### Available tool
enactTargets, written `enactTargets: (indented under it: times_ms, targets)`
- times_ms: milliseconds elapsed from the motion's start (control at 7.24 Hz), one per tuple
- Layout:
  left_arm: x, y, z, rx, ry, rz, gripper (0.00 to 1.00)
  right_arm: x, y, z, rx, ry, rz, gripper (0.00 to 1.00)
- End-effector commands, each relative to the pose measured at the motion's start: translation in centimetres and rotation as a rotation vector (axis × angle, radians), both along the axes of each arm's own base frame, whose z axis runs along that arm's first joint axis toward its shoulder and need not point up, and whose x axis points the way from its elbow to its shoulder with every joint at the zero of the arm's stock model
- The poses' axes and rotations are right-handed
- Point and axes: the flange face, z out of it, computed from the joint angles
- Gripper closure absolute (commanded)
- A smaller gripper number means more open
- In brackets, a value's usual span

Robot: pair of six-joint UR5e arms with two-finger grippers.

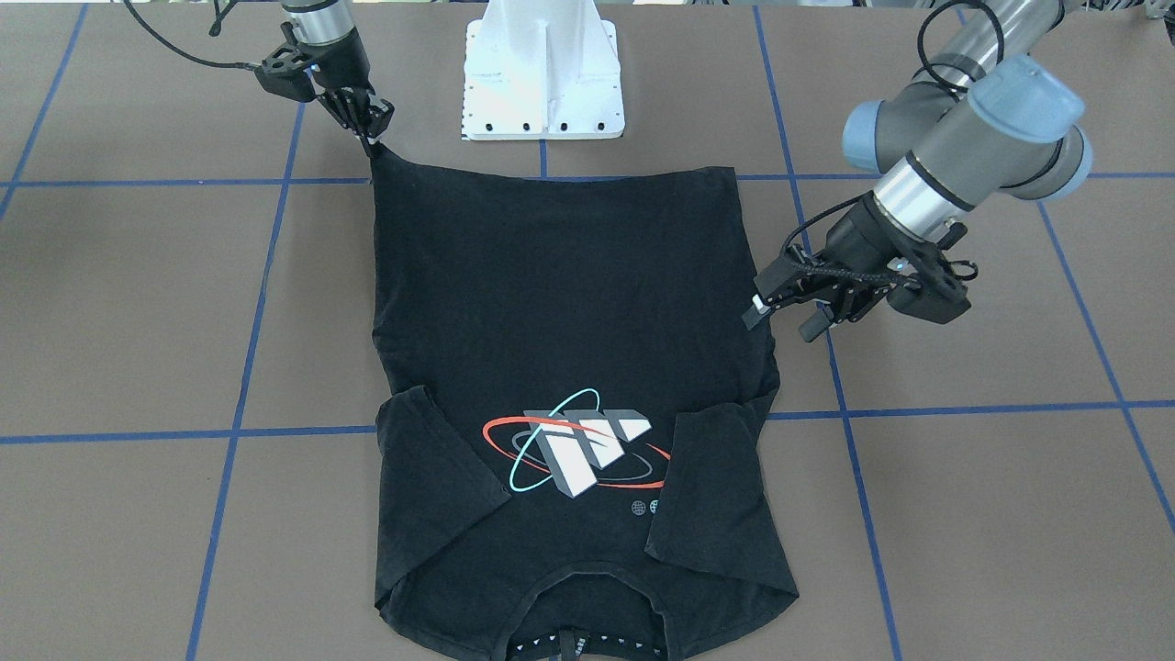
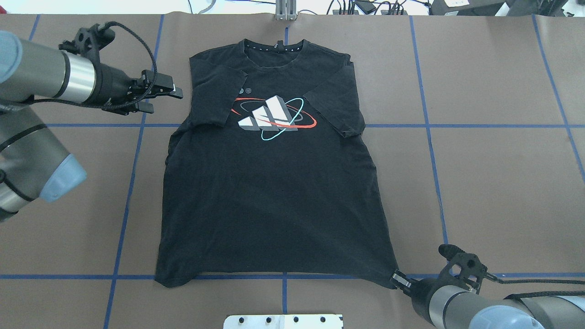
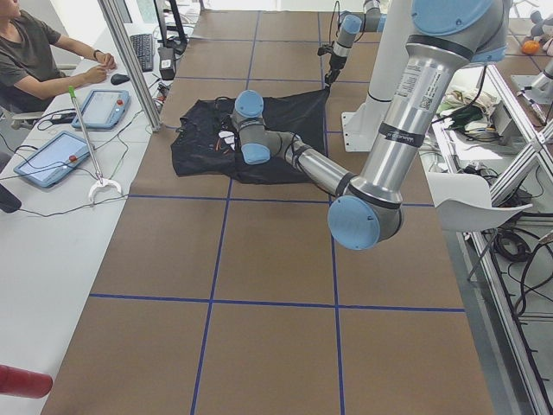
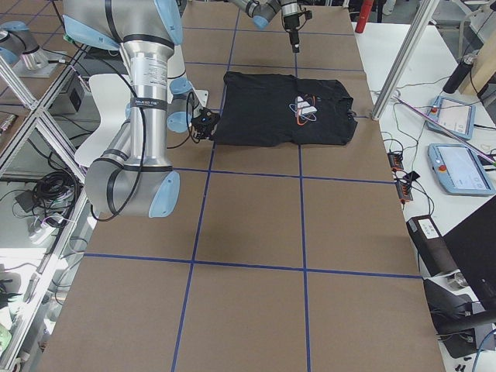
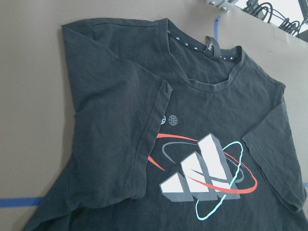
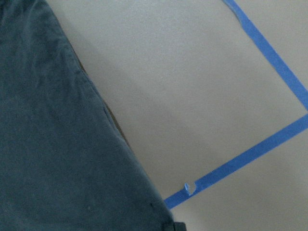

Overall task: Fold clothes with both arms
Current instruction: 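Release the folded sleeve and move the left gripper to the other hem corner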

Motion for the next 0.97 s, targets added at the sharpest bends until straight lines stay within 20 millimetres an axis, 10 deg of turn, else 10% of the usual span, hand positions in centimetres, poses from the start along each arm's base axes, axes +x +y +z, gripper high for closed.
enactTargets:
  times_ms: [0,553,829]
  targets:
    - [-1.3,10.2,1.1,-0.083,0.025,-0.050,0.01,0.5,1.7,0.3,-0.009,0.007,-0.046,1.00]
    - [8.1,27.2,6.1,-0.224,-0.067,-0.020,0.07,1.7,3.4,-0.1,-0.011,0.005,-0.087,1.00]
    - [10.4,30.1,8.1,-0.196,-0.111,-0.038,0.13,1.7,3.4,-0.1,-0.010,0.004,-0.086,1.00]
